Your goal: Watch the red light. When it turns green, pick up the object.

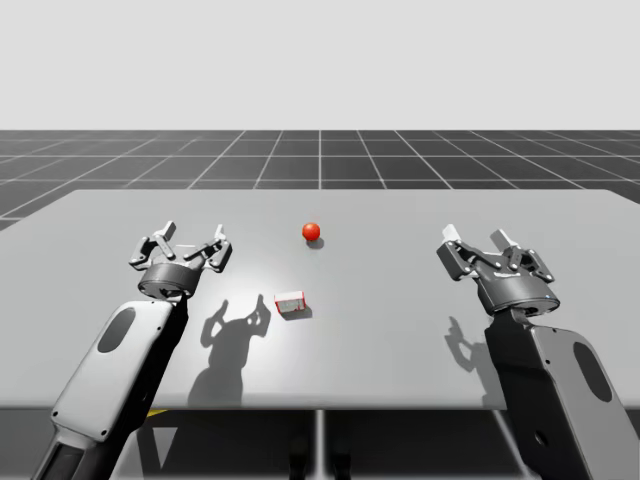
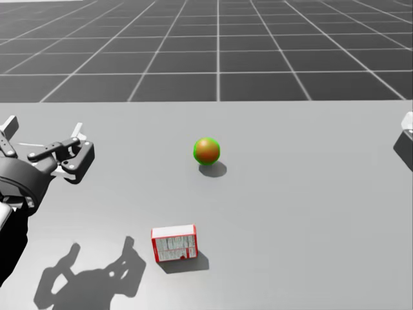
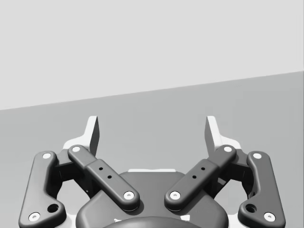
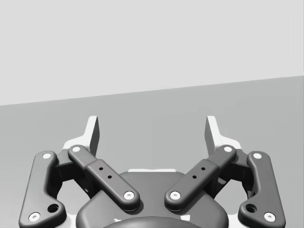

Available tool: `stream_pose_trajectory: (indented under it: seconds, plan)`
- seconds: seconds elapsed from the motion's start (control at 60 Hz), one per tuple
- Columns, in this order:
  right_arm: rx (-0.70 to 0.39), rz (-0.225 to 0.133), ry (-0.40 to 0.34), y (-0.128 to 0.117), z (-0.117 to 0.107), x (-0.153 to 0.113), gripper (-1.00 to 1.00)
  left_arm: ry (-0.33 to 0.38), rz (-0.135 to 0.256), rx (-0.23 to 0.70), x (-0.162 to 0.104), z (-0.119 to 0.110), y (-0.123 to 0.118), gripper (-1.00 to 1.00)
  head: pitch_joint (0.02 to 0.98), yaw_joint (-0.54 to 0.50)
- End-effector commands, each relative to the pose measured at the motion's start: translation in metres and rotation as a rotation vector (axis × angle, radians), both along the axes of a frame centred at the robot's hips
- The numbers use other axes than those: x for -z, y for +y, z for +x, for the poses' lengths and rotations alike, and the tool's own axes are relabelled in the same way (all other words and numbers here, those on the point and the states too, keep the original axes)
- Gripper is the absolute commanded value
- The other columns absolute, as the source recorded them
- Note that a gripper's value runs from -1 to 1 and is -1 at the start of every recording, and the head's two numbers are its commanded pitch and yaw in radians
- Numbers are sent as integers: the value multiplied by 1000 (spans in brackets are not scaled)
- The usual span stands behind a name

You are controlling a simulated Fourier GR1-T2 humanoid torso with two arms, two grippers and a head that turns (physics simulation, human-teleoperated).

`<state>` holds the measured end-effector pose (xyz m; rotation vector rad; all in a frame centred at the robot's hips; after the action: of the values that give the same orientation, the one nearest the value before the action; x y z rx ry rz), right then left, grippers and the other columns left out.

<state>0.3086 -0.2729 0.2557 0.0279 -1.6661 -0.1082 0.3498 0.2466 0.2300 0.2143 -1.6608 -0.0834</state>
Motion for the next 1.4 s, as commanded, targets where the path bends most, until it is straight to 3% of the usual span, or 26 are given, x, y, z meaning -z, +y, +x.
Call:
stream_pose_trajectory:
  seconds: [0.017, 0.217, 0.6, 0.8, 0.9, 0.983, 1.05, 1.117, 1.217, 1.35, 1.4]
  plan:
    - [1, 0, 0, 0, 0, 0, -1000, -2, -2, 0, 0, 0, 0, -1000, 613, 38]
    - [-1, 1, 1, 0, 0, 0, -1000, -5, -11, 5, -1, 0, 0, -1000, 639, 43]
    - [-4, 3, 2, 1, -1, -1, -1000, 1, -7, 12, 0, -1, -4, -1000, 827, 113]
    - [-6, 1, 6, 2, -1, 0, -1000, 28, -40, 81, -3, -7, -9, -1000, 847, 129]
    - [-6, 0, 3, 2, -1, 0, -1000, 53, -82, 149, -8, -14, -13, -1000, 855, 134]
    - [-6, -4, -1, 2, -1, -1, -1000, 58, -67, 232, -15, -27, -18, -1000, 855, 141]
    - [-7, -6, 2, 3, -1, 0, -1000, 46, -116, 294, -20, -37, -23, -1000, 855, 144]
    - [-6, -6, 3, 3, -1, 1, -1000, 73, -90, 389, -24, -52, -25, -1000, 855, 144]
    - [-5, -9, 1, 3, 0, 1, -1000, 124, -87, 540, -22, -71, -26, -1000, 853, 147]
    - [-3, -9, -3, 2, 0, 0, -1000, 173, -11, 720, -6, -84, -19, -1000, 848, 150]
    - [-3, -9, -4, 2, 0, 0, -1000, 202, -4, 788, 4, -86, -16, -1000, 847, 151]
